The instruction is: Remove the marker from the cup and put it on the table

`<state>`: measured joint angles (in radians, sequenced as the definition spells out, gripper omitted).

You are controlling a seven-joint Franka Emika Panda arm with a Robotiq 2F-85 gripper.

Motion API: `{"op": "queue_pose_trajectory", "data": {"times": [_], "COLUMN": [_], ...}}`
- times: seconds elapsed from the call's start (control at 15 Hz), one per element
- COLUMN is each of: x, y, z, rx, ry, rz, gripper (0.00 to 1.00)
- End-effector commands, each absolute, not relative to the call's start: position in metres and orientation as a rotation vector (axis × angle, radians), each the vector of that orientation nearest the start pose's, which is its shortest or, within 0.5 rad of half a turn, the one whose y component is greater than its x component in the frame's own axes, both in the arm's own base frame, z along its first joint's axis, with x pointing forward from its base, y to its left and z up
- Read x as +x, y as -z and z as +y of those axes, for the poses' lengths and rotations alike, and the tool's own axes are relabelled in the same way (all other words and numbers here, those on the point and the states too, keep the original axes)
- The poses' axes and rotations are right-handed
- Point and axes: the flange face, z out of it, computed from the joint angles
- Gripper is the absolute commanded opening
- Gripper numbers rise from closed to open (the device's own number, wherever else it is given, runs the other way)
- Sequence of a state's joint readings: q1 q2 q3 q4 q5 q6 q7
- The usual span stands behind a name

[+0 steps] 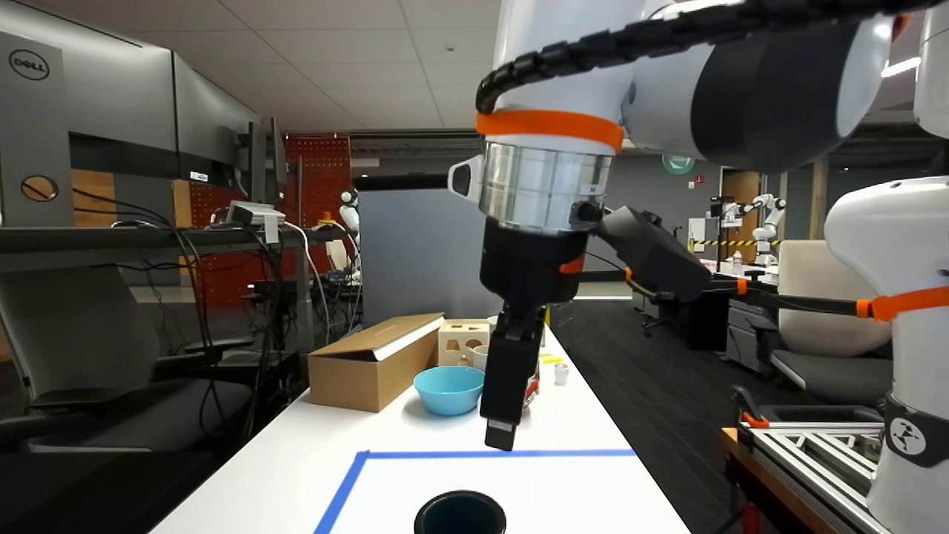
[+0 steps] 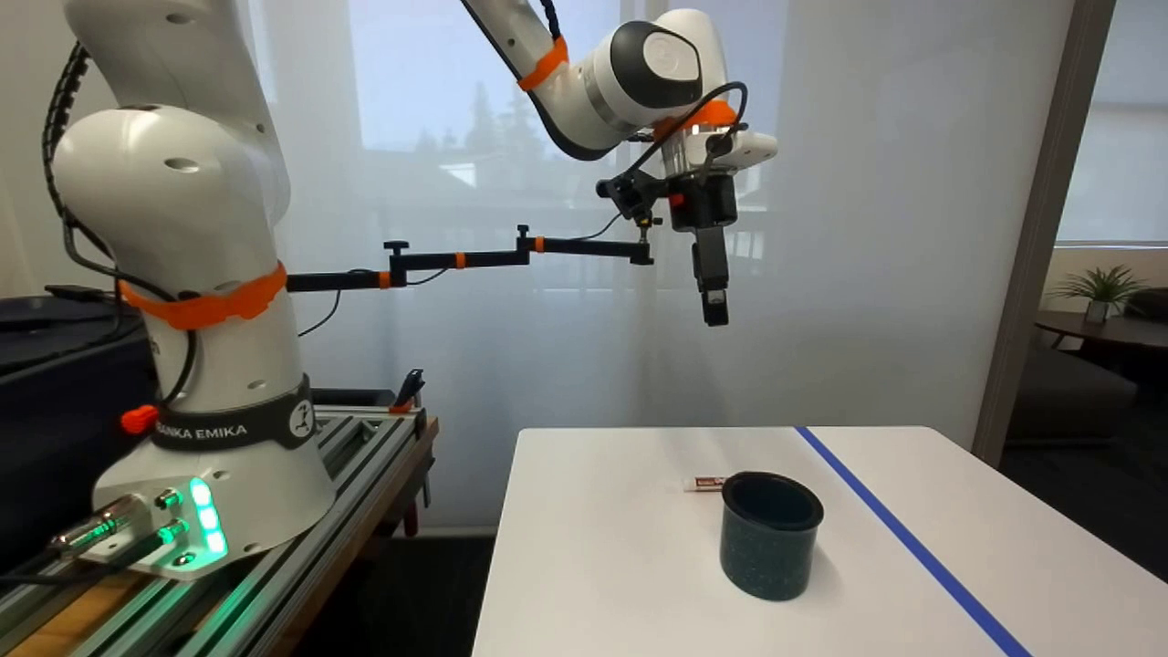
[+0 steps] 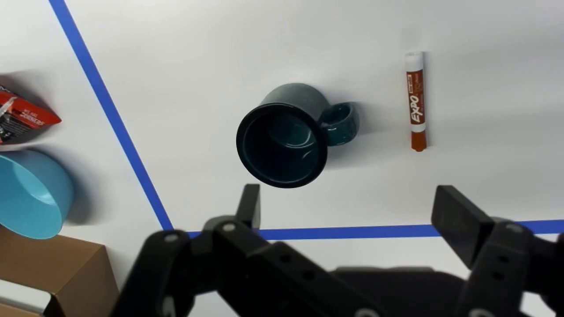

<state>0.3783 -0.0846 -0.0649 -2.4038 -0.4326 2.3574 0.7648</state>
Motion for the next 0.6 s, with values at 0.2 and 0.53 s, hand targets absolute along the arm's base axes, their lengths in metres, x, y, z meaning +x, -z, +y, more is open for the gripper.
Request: {"op": "queue_pose_trajectory", "data": {"times": [0.2, 0.53], "x": [0.4675, 0.4684], "y": [-0.3434, -0.3445], "z": [0.1454, 0.1456], "rx": [-3.367, -3.366], "ry": [0.299, 0.303], "rz": [0.248, 0.249], "gripper": [1.00, 1.00]}}
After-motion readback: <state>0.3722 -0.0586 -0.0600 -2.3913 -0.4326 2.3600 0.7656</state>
